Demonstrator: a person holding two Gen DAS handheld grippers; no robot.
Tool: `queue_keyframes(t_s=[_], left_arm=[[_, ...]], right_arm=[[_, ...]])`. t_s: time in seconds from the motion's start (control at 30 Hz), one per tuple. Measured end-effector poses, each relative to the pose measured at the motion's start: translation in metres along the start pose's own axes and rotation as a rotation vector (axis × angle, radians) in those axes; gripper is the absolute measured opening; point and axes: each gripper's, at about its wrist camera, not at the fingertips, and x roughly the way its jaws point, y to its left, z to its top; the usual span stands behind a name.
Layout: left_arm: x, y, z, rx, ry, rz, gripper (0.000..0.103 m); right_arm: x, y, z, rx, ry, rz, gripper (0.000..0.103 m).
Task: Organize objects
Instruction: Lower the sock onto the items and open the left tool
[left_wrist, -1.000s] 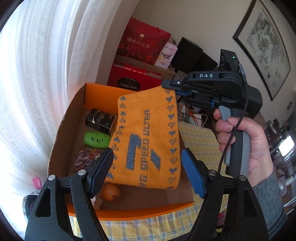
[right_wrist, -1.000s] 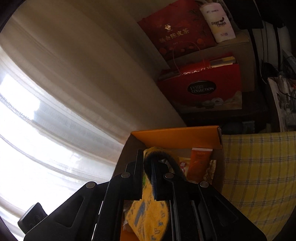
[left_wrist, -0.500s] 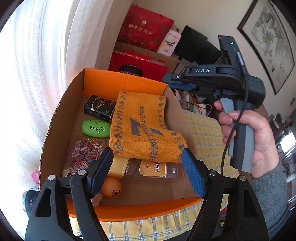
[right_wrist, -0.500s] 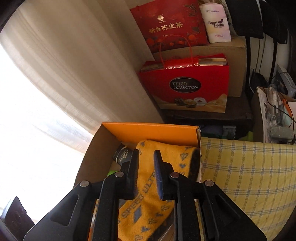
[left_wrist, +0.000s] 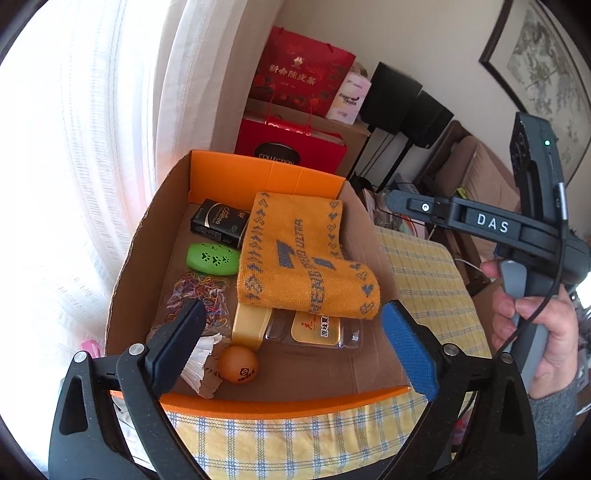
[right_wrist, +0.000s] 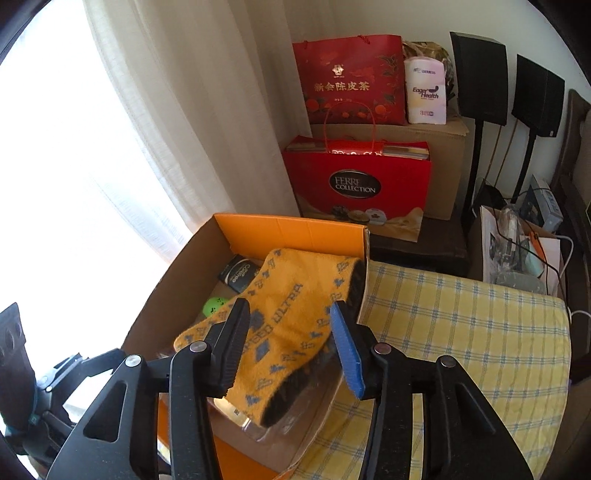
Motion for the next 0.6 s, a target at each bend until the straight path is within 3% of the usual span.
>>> queue_keyframes(t_s=[0.13, 0.37, 0.6], left_arm=[[-0.006, -0.008, -0.001, 0.014, -0.013, 0.006, 0.101], [-0.013, -0.026, -0.005, 0.05, -0.021, 0.015, 0.101], [-0.018, -0.046, -0.012, 0.091, -0.023, 0.021, 0.102]], right_arm=[[-0.015, 0.0, -0.012, -0.001, -0.018, -0.01, 0.052], [-0.045, 0.0, -0.035, -0.004, -0.062, -0.051, 0.072], [-0.068, -0.003, -0.056, 0.002, -0.092, -0.096, 0.08]])
